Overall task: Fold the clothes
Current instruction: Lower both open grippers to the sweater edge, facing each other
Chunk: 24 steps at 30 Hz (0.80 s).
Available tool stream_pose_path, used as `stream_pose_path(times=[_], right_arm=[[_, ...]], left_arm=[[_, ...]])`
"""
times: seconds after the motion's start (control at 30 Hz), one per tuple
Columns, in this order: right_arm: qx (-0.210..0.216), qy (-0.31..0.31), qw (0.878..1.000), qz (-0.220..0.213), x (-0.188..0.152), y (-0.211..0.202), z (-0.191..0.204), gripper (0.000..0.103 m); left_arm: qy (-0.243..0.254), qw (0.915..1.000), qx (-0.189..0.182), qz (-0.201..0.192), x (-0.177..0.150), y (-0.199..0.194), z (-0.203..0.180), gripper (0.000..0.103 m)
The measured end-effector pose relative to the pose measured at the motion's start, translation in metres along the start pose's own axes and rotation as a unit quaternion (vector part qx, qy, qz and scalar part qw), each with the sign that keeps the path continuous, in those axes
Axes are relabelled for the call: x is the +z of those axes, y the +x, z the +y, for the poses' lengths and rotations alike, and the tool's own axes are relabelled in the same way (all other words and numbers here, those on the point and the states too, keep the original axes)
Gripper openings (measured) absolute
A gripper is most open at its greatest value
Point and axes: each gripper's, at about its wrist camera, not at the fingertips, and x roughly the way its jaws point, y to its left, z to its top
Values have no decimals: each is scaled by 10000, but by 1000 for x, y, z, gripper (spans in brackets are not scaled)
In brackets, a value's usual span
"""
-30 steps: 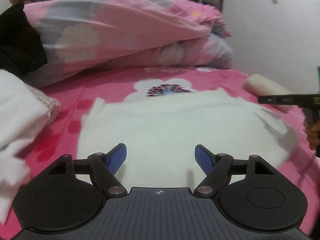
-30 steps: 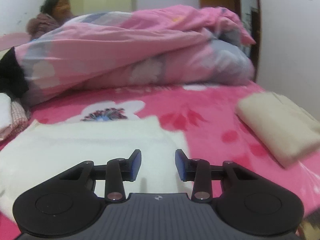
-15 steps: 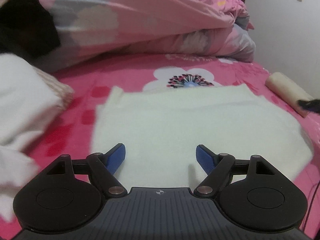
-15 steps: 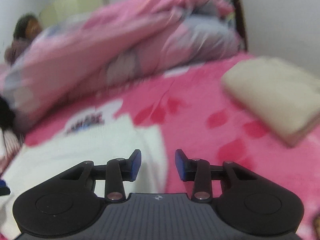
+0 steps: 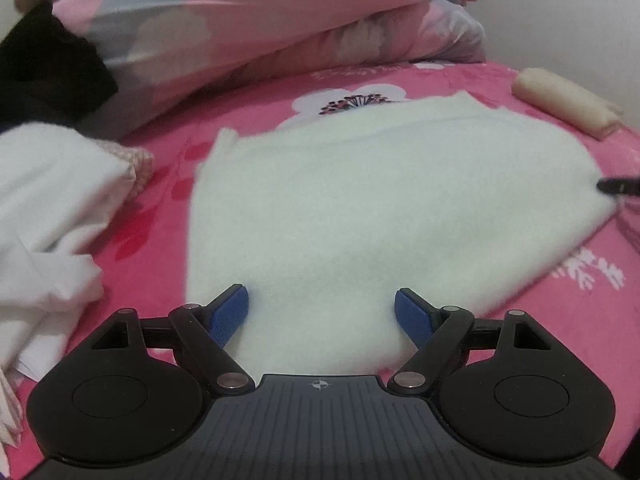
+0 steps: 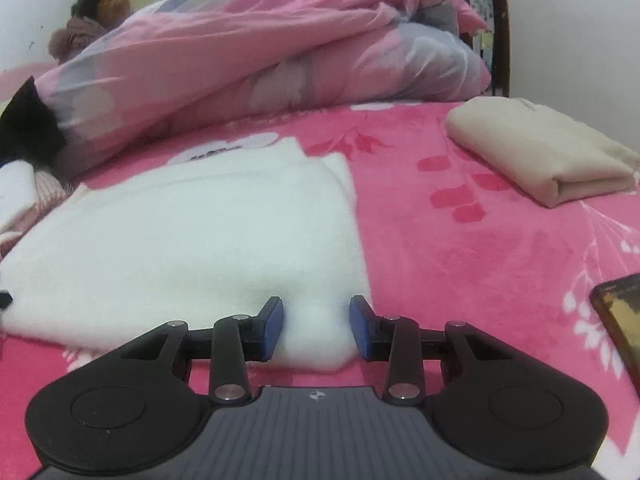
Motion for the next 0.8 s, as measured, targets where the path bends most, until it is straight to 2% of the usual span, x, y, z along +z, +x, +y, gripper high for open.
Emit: stream_pose_path(times=[0.03, 0.13, 0.27, 0.37, 0.43, 0.7, 0.8], right_arm=[[-82, 66, 9999, 21, 6, -3, 2, 38], [-300, -212, 9986, -368, 15, -29, 25, 37], [248, -508, 9946, -867, 7, -47, 61, 37], [153, -1017, 9938, -413, -14, -18, 84, 38], [-17, -1231, 9912, -484, -36, -1, 89, 39], [69, -971, 9942, -459, -36, 2, 81, 40], [100, -937, 9944, -488, -38, 4, 80, 40]], left_arm=[[-38, 10000, -5, 10, 1, -2, 1, 81], [-96, 9999, -28, 24, -1, -6, 2, 81], [-83, 10000, 42, 6, -6, -7, -3, 84], [-92, 9999, 84, -12, -9, -5, -6, 90], [-107, 9999, 91, -15, -10, -5, -7, 92], [-149, 9998, 159, -42, -11, -7, -10, 95], [-229, 9995, 131, -191, -7, -16, -9, 95]])
